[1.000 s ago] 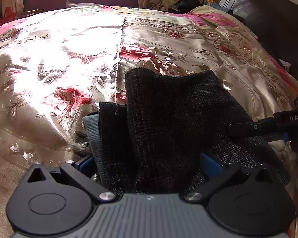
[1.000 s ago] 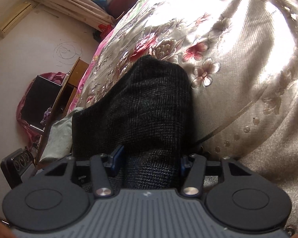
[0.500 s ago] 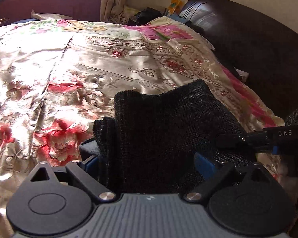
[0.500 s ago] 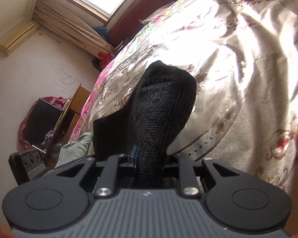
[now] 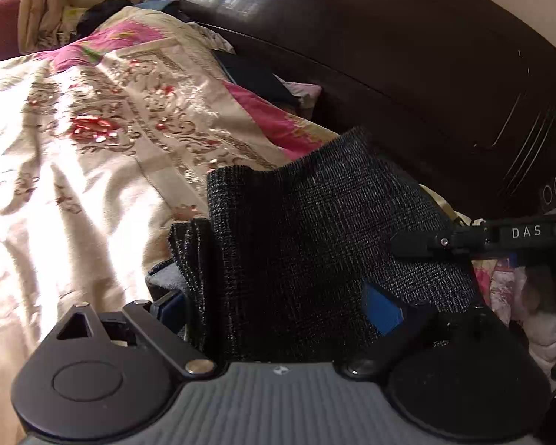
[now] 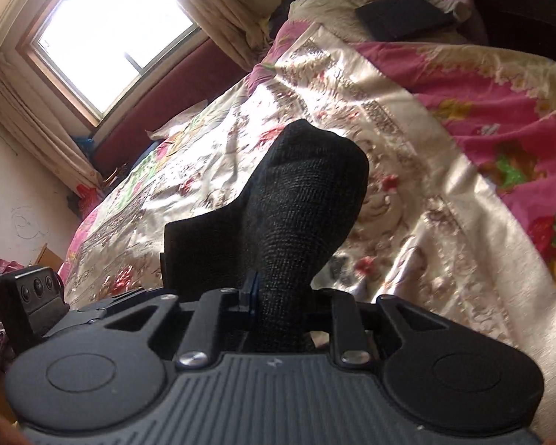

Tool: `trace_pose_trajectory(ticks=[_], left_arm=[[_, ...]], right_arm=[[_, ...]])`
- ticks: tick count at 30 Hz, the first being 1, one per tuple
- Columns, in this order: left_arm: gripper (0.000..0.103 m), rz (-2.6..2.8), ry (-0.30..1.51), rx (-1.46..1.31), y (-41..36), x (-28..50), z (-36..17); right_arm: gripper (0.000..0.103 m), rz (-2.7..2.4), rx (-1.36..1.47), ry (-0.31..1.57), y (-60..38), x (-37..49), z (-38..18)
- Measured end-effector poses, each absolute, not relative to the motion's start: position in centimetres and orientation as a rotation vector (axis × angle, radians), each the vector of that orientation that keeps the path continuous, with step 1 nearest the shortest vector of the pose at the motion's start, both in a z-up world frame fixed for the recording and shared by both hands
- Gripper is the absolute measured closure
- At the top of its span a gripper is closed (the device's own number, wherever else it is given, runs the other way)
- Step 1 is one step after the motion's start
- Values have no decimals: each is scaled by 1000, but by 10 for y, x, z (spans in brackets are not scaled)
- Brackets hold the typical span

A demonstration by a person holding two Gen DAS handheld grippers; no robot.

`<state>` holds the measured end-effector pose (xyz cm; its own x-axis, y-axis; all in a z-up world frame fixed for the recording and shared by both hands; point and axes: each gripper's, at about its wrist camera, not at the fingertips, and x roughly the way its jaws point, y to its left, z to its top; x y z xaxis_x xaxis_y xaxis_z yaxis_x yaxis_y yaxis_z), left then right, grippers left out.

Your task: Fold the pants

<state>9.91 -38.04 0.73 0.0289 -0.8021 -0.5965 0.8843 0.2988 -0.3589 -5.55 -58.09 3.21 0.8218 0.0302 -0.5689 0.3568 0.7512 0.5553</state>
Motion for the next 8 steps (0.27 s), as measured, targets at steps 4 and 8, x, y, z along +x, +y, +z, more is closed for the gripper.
trace_pose_trajectory(ticks=[4,8], left_arm=[[0,-1317,806,215,-454,77,-4],[0,-1265,814,362,-479,56,-24]], right_arm=[[79,-318,679,592,-640,-73,36],[67,-507,587,687,-663,-82,10]])
